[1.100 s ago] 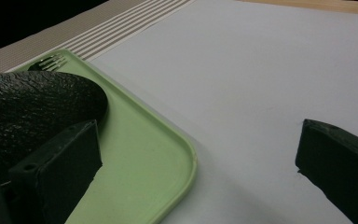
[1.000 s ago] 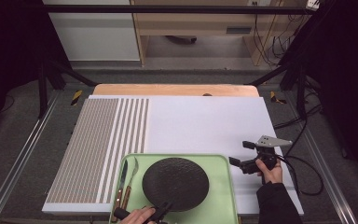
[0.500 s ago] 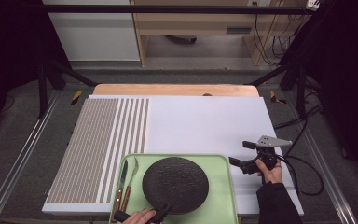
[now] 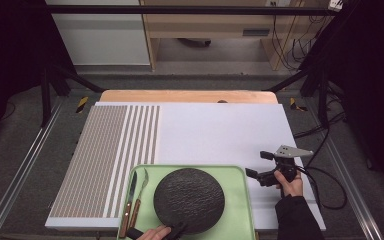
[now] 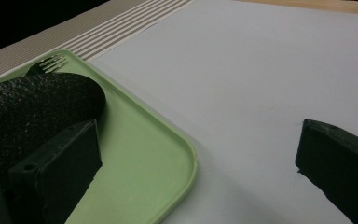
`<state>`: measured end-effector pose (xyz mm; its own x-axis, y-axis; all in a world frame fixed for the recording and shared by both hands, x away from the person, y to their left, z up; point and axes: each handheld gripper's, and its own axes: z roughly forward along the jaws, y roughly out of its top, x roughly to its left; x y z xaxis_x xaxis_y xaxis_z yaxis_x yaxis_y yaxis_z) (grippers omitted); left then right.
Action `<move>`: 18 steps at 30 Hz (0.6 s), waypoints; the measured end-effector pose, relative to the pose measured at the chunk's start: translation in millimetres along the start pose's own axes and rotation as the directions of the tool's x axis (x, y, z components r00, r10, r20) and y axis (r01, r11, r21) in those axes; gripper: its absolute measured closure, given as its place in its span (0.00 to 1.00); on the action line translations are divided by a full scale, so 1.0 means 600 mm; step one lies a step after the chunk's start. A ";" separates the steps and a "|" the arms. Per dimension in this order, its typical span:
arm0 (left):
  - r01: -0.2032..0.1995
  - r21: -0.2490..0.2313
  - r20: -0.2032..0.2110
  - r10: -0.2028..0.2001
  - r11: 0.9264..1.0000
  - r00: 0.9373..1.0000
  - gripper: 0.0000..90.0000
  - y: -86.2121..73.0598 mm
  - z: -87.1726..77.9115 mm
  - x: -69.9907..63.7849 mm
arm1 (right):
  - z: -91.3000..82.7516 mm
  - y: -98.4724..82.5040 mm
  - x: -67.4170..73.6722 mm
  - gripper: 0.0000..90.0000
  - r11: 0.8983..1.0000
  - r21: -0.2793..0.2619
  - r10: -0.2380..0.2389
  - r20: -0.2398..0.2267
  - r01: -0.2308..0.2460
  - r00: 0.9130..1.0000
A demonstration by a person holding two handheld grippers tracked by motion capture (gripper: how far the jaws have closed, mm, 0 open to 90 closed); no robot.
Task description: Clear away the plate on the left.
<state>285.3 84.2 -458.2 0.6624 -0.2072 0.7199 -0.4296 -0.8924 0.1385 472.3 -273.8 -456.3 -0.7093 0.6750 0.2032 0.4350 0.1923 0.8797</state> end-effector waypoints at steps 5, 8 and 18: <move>0.004 0.002 0.020 -0.004 1.000 1.000 0.84 0.000 0.005 -0.003 | 0.000 0.000 0.000 0.00 1.000 0.000 0.000 0.000 0.000 1.000; 0.002 0.003 0.032 -0.002 1.000 0.999 0.83 -0.001 0.008 -0.005 | 0.000 0.000 0.000 0.00 1.000 0.002 0.001 0.001 -0.001 1.000; 0.027 0.004 0.079 -0.027 1.000 0.997 0.76 -0.005 0.015 -0.006 | 0.000 0.000 0.000 0.00 1.000 0.001 0.000 0.001 0.000 1.000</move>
<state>289.8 83.8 -467.3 0.7203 -0.2140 0.6599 -0.4090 -0.8993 0.1549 472.4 -273.9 -456.3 -0.7089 0.6755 0.2028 0.4353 0.1928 0.8794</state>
